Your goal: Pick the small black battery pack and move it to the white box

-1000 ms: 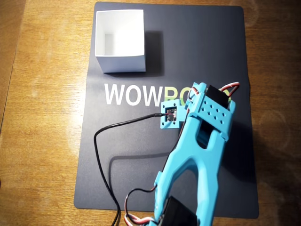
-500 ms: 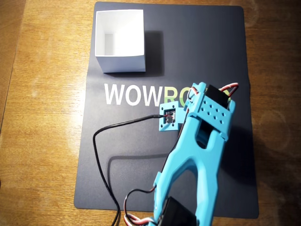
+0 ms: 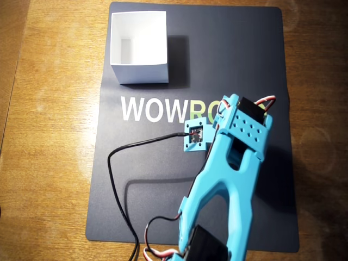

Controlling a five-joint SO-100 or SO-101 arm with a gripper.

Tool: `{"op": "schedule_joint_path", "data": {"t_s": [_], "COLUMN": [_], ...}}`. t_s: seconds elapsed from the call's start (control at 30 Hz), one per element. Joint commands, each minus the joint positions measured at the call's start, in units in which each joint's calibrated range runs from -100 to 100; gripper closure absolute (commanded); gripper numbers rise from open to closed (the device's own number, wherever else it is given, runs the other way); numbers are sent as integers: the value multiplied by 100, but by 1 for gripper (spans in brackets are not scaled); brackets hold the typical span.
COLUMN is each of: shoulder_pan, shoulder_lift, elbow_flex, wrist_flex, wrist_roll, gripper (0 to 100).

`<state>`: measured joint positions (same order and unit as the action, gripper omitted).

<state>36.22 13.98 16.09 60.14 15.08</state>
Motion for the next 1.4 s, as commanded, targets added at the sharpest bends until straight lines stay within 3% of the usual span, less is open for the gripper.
{"op": "schedule_joint_path", "data": {"t_s": [0.0,0.77,1.37], "shoulder_pan": [9,-15,-1235], "shoulder_lift": [123,-245,-1929], "elbow_flex": [55,-35,-17], "wrist_flex": [-28,-37,33], "wrist_roll": [0,-11,-44], "gripper": [92,93,93]}}
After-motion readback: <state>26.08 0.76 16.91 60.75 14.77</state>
